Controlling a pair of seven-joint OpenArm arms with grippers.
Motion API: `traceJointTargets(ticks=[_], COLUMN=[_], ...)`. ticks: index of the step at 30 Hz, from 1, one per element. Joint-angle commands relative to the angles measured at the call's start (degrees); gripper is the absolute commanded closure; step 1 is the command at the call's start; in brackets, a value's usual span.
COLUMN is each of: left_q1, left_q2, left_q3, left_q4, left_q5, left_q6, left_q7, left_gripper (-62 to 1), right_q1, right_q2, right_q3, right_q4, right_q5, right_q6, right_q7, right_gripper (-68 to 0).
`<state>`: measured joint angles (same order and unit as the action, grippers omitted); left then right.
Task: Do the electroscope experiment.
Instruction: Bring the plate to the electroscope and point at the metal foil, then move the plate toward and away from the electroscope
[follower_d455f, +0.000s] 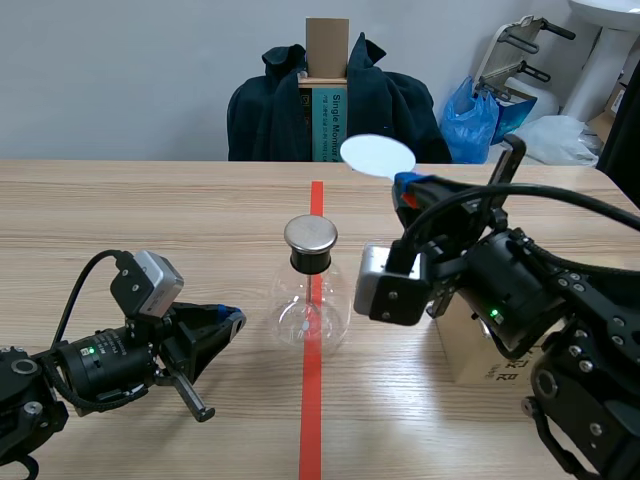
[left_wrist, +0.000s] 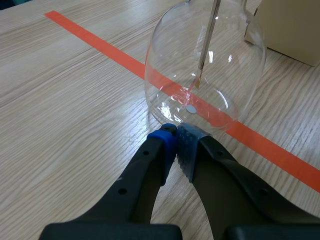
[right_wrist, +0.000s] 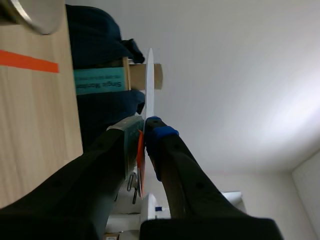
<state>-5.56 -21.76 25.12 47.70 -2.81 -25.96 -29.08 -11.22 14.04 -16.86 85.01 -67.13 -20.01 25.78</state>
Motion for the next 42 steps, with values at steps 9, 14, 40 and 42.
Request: traceJointTargets(ticks=[9,14,40,42], left_q1=[-0.33,-0.33,-0.31,-0.31], left_q2=[0.00,0.00,0.24,0.37], left_q3=[-0.07,-0.07,-0.07,-0.07], left_q4=[0.98,0.98,0.98,0.98], left_q5=[-0.57,-0.57,-0.57,-0.57], left_q6=[-0.17,-0.17,-0.33,-0.33], left_q7=[-1.18,-1.18,-1.11,-1.11], left_gripper=[-3.2,-3.2,-3.2,-3.2], right_q1=[-1.49,-1.49,-1.46,-1.49], right_q2=[0.72,0.72,0.70,0.70], right_q3=[0.39,0.39,0.17,0.17], right_q4=[1.49,1.49,1.49,1.49], right_q5=[-1.92,-2.05,-2.99,-2.99], right_q6=[2.10,2.10,2.10,2.10], right_q7=[4.24,8.87,-0.35,-3.04], right_gripper=[-0.8,-0.8,-0.8,-0.8])
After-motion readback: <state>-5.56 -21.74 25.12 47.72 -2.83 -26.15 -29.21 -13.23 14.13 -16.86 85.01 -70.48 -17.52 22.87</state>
